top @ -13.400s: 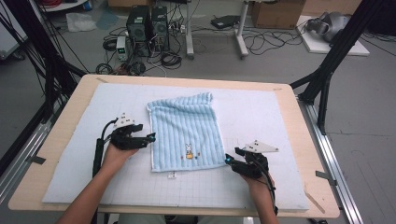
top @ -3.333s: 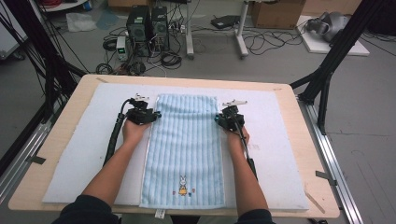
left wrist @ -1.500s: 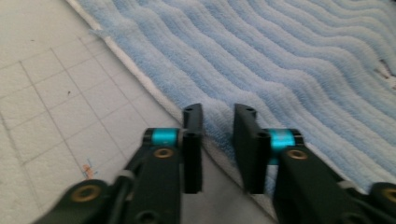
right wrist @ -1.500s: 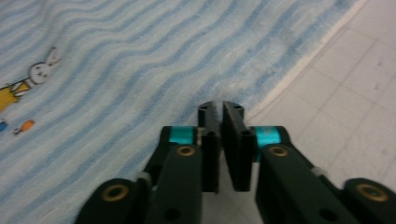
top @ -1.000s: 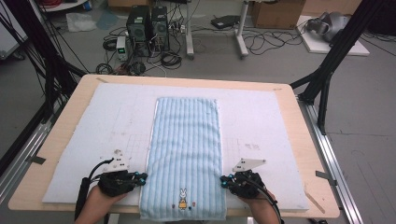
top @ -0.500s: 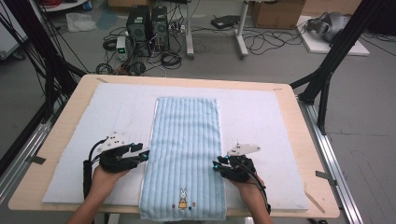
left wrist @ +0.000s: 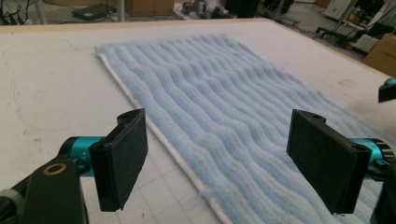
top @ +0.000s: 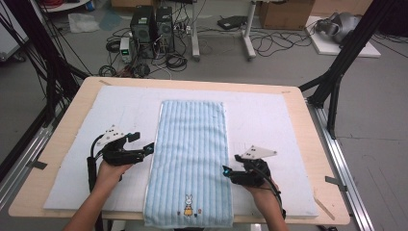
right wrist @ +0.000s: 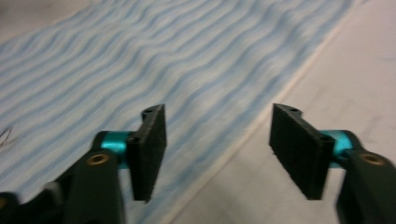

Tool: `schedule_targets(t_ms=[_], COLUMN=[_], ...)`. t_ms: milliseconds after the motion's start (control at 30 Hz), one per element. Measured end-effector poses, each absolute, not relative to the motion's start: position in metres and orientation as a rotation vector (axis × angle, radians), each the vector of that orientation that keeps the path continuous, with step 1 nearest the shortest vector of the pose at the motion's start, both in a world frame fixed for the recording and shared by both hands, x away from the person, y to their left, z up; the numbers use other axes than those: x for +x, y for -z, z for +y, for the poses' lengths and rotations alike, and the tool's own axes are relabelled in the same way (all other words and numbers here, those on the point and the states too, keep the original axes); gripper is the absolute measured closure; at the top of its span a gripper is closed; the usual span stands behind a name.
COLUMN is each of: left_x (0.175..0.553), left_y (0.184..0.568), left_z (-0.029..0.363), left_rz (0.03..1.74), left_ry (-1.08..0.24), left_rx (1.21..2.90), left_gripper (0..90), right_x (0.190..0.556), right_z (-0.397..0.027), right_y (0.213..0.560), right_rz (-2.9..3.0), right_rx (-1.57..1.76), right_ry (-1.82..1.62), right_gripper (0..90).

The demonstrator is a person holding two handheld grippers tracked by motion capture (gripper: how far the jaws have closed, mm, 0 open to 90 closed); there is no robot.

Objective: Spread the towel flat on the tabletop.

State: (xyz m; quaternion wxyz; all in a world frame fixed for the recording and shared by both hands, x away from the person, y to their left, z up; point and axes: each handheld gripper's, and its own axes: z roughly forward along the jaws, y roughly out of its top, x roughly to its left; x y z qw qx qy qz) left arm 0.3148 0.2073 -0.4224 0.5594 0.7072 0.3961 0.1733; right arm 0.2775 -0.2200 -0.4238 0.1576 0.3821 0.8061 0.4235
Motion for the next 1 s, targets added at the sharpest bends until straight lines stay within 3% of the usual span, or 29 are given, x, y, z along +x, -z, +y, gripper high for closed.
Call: schedule_targets(t_ms=[267,1000], left_x=[0.319,0.328], left_y=[0.419,0.423], left_z=[0.207,0.212], left_rz=[0.746,0.878], left_ry=[-0.452,-0.483], left_rx=[1.630,1.677], left_gripper=[22.7,20.4], right_x=[0.297,0.301], right_z=[-0.249,-0.276], right_y=[0.412,0.415], right_rz=[2.136,2.063], right_rx=[1.147,1.229], right_ry=[-1.177,-1.191], right_gripper=[11.6,11.1])
